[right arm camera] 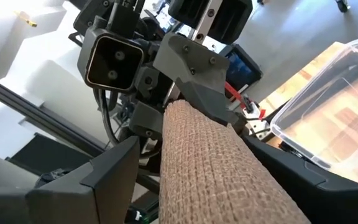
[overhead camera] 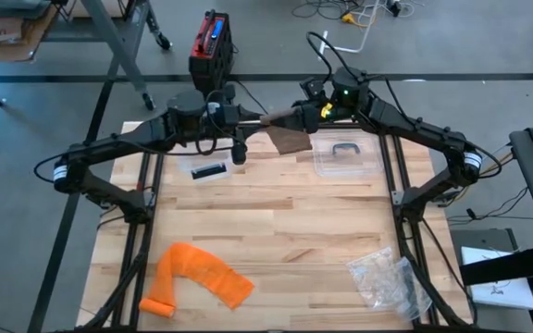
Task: Roll bandage
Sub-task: Roll the brown bandage
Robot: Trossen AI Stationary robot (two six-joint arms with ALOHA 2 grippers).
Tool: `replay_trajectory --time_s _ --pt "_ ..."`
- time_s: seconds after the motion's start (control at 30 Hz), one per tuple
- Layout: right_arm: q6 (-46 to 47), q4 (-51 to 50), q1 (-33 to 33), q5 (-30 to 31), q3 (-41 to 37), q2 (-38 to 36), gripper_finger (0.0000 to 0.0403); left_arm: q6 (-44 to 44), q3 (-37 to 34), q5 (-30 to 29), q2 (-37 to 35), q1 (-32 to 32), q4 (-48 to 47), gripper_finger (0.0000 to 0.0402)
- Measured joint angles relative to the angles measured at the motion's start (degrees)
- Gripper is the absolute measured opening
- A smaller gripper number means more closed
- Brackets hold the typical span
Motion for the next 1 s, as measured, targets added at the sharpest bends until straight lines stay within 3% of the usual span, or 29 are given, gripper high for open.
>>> replay_trajectory --time_s 0.33,0.67,1.0 --pt "1.4 1.3 0.2 -0.2 0.0 0.1 0.0301 0.0 0.1 -6.7 -1.6 0.1 0.5 0.0066" --pt "-1.8 1.5 0.0 0.0 0.0 0.1 0.0314 -3.3 0.2 0.7 -3.5 -0.1 -3.2 0.0071" --pt "-3.9 4.1 -0.1 -2.9 0.0 -0.1 0.0318 -5.5 0.2 1.2 -3.6 -0.1 -3.3 0.0076"
